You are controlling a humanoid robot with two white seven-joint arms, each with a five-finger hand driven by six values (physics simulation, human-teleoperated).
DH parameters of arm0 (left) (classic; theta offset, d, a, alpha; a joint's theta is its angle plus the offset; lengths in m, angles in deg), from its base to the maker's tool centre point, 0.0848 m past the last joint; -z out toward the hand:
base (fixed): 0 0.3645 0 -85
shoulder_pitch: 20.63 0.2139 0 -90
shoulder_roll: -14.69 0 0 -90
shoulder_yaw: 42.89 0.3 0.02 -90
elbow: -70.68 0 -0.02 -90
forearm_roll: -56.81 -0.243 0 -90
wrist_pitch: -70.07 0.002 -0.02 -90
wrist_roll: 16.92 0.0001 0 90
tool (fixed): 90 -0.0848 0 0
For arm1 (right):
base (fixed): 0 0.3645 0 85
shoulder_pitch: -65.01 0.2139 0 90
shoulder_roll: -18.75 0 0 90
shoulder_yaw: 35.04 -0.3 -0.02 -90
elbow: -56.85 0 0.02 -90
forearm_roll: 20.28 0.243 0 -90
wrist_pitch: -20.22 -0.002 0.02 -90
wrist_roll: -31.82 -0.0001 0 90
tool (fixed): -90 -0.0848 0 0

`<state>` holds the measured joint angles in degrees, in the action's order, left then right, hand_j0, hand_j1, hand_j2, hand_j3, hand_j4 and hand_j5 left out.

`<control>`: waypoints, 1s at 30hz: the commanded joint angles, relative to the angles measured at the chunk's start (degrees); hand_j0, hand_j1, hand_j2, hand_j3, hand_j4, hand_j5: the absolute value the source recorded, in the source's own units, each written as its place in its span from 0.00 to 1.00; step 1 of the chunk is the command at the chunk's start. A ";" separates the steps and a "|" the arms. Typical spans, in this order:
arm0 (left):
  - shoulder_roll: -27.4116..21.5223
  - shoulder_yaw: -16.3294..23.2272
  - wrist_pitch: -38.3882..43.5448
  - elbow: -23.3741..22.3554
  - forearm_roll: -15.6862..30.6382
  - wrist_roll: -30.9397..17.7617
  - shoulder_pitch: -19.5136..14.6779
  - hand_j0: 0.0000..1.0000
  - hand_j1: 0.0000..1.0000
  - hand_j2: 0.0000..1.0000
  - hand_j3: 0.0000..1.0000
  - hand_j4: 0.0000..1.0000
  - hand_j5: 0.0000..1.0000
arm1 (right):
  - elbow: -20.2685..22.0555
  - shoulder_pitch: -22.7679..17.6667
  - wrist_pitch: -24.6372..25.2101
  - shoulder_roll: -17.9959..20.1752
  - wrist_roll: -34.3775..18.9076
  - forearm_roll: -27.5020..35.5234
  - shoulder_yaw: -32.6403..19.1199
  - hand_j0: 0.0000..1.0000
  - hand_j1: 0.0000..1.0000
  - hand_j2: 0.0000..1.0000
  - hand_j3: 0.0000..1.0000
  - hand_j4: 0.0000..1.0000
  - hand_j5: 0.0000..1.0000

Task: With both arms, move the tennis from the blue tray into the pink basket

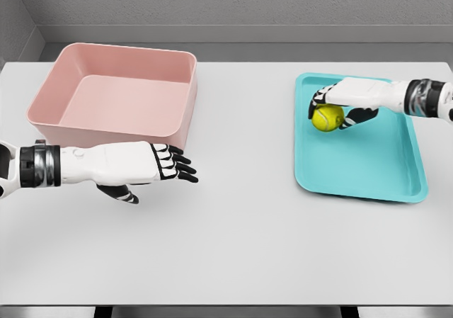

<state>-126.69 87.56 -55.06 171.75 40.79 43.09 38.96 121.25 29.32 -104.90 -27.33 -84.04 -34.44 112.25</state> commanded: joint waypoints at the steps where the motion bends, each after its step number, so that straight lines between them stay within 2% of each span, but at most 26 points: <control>1: -0.04 -0.02 0.13 0.00 0.37 0.03 0.00 1.00 1.00 1.00 1.00 1.00 1.00 | 2.21 0.00 0.12 0.11 -0.06 0.37 -0.08 0.53 0.53 0.53 0.53 0.53 0.53; 18: -0.04 -0.02 0.13 0.00 0.28 0.03 0.00 1.00 1.00 1.00 1.00 1.00 1.00 | 12.85 0.09 0.12 0.99 -0.85 0.63 0.10 0.52 0.52 0.52 0.52 0.52 0.52; 30: -0.13 -0.11 0.13 0.00 0.37 0.03 0.00 1.00 1.00 1.00 1.00 1.00 1.00 | 16.63 -0.26 0.12 -1.29 -2.00 0.63 1.68 0.52 0.52 0.52 0.52 0.52 0.52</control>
<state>-126.73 87.48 -55.06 171.75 40.79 43.09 39.05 137.32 29.06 -104.90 -27.97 -85.87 -34.16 113.51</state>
